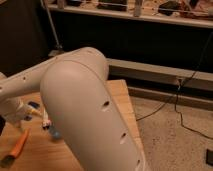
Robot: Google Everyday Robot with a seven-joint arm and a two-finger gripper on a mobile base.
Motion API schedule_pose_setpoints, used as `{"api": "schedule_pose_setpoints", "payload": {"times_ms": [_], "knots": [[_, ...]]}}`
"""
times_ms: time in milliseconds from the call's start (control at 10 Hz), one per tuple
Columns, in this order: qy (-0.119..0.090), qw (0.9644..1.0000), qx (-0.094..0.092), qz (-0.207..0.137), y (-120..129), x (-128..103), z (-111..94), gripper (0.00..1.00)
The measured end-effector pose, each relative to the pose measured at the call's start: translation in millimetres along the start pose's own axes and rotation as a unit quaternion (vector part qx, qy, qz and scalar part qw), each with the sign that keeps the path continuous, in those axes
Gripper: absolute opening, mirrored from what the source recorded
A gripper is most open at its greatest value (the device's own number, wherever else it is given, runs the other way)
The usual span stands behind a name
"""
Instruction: Place the pepper in the ceramic bowl
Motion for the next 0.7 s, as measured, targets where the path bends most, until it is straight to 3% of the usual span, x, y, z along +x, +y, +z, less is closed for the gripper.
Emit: {"api": "schedule_pose_setpoints", "payload": {"times_ms": [200,400,500,600,700], "knots": [[-0.015,0.9967,-0.005,-0.079,26.2,-6.9,2.3,0.65],[-0.034,0.9834,-0.014,-0.178,38.7,-11.4,5.7,0.65],[-0.044,0.9735,-0.015,-0.224,41.4,-13.0,7.3,0.65],[-0.054,0.9579,-0.014,-0.282,43.1,-14.6,9.7,0.65],[-0.058,0.9459,-0.010,-0.319,42.6,-15.7,11.4,0.65]]}}
